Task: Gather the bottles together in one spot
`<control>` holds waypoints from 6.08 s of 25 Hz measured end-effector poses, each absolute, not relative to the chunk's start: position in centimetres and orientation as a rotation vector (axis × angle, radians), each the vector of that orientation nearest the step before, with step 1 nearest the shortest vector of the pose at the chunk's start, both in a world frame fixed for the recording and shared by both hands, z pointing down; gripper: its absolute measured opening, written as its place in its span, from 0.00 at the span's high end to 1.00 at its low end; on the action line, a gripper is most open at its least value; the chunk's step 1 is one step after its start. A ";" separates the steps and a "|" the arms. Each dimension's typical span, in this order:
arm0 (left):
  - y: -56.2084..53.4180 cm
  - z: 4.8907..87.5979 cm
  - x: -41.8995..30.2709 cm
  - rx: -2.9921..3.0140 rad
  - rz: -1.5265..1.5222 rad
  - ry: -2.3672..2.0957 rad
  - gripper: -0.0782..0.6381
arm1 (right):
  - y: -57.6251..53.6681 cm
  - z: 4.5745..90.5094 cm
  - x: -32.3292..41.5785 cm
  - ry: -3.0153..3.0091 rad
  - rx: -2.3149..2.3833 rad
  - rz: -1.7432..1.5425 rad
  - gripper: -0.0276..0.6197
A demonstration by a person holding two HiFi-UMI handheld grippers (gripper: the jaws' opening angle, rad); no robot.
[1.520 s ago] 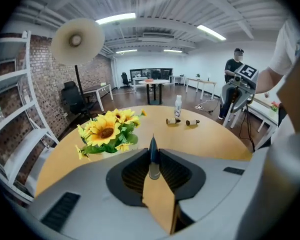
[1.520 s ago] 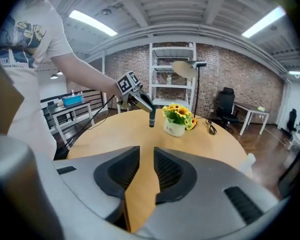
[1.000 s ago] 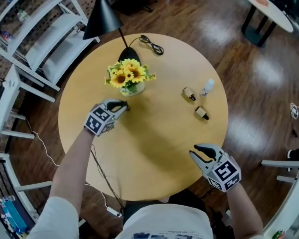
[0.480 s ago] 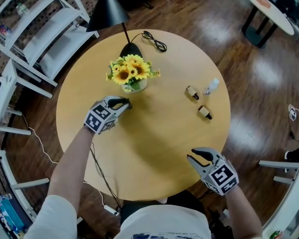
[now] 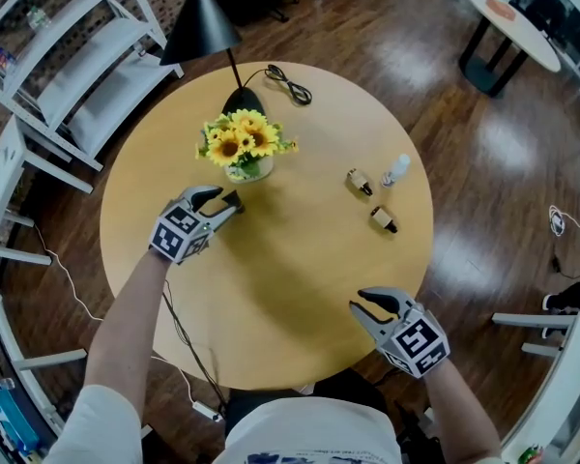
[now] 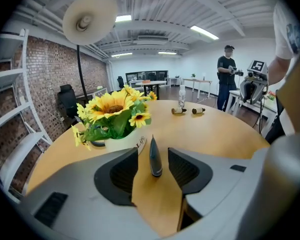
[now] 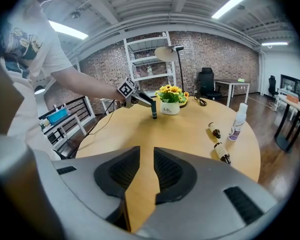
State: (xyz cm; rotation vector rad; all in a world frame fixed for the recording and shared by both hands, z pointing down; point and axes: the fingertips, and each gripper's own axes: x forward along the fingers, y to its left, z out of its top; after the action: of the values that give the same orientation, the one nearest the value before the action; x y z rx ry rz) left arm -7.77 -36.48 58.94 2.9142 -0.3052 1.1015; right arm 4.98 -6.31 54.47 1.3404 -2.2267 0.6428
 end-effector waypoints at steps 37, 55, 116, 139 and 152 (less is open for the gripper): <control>10.1 49.8 -32.0 2.200 0.675 -1.098 0.53 | 12.7 48.5 -7.3 -2.185 1.528 0.637 0.50; 14.0 47.9 -31.0 2.288 0.583 -1.013 0.53 | 16.2 47.4 -8.0 -2.178 1.512 0.597 0.50; -10.3 51.0 -8.1 2.317 0.911 -0.943 0.53 | -25.5 61.1 31.2 -1.931 1.865 0.483 0.64; -13.9 42.5 12.0 2.776 1.025 -0.416 0.53 | -15.6 49.1 12.2 -2.205 1.461 0.237 0.64; -13.7 44.6 12.7 2.839 1.133 -0.388 0.71 | -15.3 50.0 10.4 -2.227 1.437 0.273 0.64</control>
State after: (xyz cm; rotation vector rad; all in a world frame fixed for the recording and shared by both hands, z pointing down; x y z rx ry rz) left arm 12.73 -13.71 44.57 2.8390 -0.3883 1.1325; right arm 10.36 -15.35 49.97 1.4373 -2.2266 0.2730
